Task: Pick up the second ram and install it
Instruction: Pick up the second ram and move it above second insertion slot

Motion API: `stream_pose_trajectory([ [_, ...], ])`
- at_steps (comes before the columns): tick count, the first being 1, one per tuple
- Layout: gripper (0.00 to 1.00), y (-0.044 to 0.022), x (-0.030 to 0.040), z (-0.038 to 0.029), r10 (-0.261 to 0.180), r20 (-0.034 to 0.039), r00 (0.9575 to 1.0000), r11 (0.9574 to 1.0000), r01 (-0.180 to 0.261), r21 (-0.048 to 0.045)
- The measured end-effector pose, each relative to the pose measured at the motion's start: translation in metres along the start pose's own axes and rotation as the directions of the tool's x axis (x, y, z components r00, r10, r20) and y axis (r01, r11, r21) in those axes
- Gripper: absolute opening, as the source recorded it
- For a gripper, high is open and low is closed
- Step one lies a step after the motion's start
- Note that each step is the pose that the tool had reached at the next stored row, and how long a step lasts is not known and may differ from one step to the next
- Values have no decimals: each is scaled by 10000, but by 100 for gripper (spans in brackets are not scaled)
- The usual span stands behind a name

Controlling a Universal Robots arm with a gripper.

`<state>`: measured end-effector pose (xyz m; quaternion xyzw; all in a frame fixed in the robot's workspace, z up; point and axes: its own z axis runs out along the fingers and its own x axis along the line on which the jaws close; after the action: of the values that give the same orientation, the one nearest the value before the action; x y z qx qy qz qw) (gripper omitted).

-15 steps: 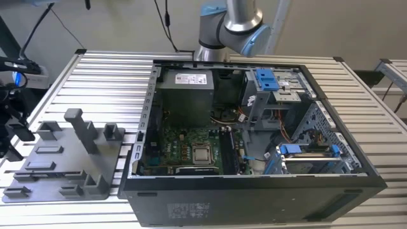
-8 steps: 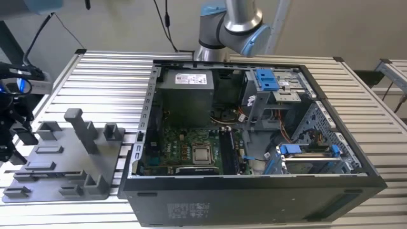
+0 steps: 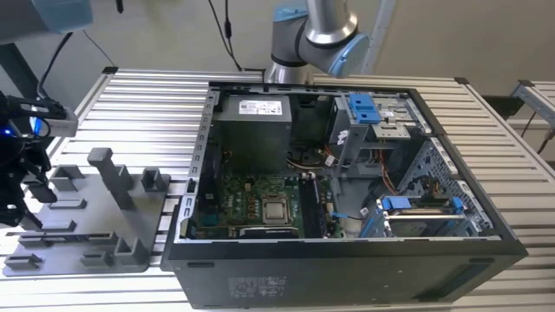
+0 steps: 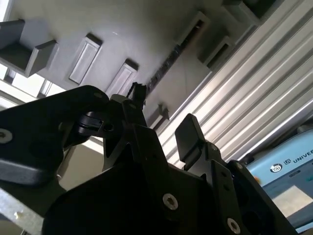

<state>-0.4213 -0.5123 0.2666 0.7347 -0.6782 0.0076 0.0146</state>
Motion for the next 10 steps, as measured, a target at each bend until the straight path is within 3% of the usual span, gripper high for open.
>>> stream_pose_trajectory([
  [10,53,-2,-5,181,0,-1,10000,10000,0,-2],
])
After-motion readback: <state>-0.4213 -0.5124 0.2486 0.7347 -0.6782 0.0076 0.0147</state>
